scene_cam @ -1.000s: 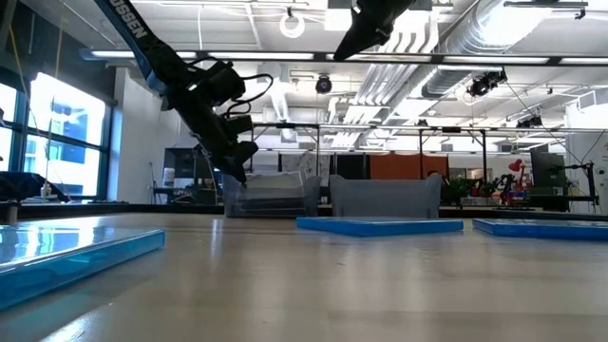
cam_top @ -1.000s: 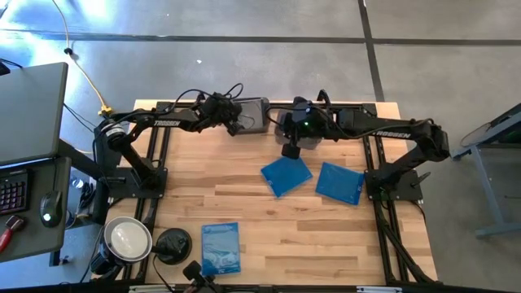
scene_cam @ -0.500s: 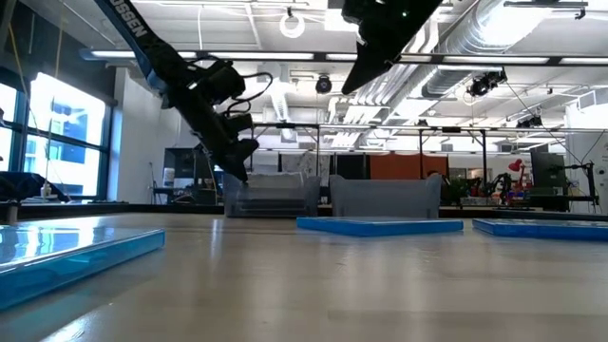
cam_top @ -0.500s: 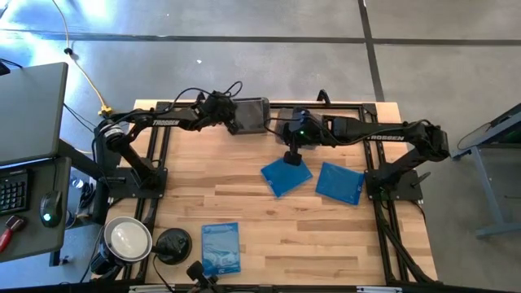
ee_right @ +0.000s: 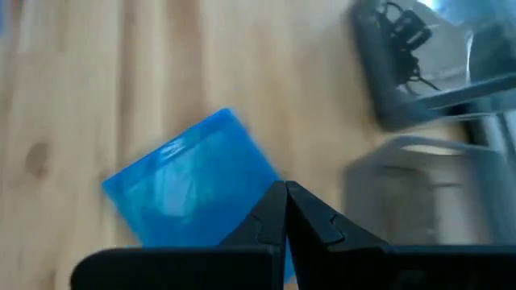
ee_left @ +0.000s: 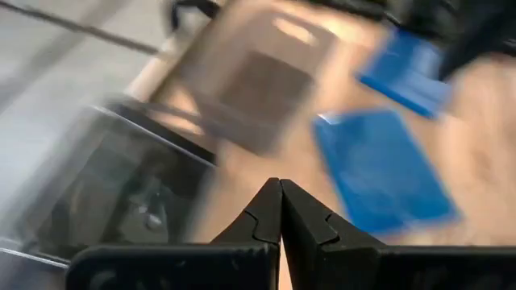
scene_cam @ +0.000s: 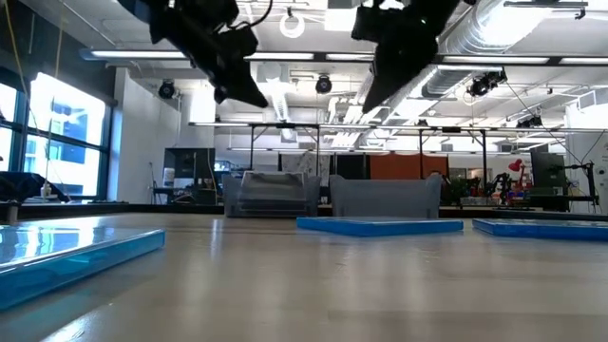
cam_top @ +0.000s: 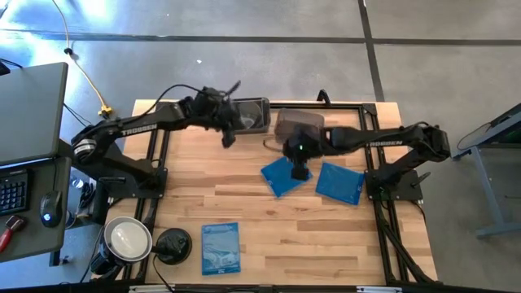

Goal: Pick & place jewel cases by type
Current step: Put the top left blue cd case into the right black bin

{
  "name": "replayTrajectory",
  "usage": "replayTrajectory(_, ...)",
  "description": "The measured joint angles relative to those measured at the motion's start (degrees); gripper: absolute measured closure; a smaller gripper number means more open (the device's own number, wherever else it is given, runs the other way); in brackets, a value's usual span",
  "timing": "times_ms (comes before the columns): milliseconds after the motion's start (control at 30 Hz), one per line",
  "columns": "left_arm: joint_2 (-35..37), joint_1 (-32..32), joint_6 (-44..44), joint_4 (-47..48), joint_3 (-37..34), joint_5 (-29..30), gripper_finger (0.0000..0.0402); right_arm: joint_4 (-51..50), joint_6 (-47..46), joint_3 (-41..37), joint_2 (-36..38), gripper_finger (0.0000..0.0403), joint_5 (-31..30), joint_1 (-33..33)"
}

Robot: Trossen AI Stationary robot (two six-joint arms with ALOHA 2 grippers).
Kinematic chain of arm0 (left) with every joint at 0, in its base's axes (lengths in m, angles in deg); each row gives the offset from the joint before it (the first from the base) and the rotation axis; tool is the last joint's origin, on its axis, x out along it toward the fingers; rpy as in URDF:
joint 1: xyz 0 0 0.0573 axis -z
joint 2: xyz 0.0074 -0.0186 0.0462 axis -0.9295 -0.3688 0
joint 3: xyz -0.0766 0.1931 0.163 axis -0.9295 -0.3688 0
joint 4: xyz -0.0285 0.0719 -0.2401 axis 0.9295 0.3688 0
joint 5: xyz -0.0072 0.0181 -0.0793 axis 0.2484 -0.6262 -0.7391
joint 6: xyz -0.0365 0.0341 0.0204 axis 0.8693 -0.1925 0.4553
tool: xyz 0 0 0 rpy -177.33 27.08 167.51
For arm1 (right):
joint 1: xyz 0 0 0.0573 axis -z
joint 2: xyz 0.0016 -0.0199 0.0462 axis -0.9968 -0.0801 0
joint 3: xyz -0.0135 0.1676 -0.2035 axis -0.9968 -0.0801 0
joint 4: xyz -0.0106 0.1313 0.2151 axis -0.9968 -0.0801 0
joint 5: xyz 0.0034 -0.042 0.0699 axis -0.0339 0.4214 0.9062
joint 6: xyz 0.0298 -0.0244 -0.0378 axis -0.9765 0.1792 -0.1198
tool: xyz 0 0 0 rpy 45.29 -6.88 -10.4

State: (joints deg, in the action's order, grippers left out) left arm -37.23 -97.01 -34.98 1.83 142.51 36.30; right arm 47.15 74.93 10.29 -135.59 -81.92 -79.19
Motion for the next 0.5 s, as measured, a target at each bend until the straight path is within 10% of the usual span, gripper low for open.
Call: replayTrajectory(500,-8.45,12.76,9.5,-7.85,-2.37,-1.83,0.036,16.27,-0.15,-20.87,-0.04,0.0387,-8.71,-15.53)
